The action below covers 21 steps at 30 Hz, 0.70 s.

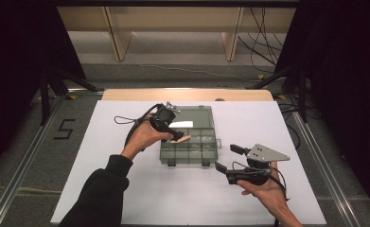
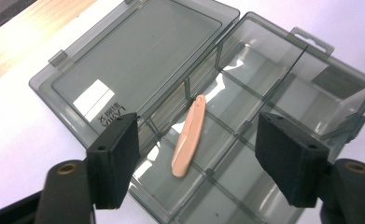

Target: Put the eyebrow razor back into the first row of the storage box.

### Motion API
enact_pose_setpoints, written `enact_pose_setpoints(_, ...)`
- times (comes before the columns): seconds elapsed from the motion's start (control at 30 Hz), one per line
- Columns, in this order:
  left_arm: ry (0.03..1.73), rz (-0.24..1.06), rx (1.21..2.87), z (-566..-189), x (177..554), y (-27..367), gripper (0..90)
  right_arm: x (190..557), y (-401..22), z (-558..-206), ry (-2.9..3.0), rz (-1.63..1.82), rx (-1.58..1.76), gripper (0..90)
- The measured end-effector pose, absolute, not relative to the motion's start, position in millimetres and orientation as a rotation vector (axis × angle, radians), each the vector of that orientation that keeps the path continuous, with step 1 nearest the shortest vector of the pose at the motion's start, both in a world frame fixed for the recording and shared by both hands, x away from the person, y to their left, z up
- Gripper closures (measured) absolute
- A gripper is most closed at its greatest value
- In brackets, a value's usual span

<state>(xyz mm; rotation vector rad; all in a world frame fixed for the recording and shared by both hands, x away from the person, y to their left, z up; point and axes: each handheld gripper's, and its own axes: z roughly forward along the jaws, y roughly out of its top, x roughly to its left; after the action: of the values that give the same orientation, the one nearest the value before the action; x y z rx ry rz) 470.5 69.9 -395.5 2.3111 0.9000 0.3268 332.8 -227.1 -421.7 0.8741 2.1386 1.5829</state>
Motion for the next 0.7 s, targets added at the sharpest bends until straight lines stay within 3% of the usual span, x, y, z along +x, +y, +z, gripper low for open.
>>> enact_pose_setpoints(0.7,0.972,0.34,2.201,-404,441,95,26.7,337,-233,-424,2.118,1.585,0.894,16.1)
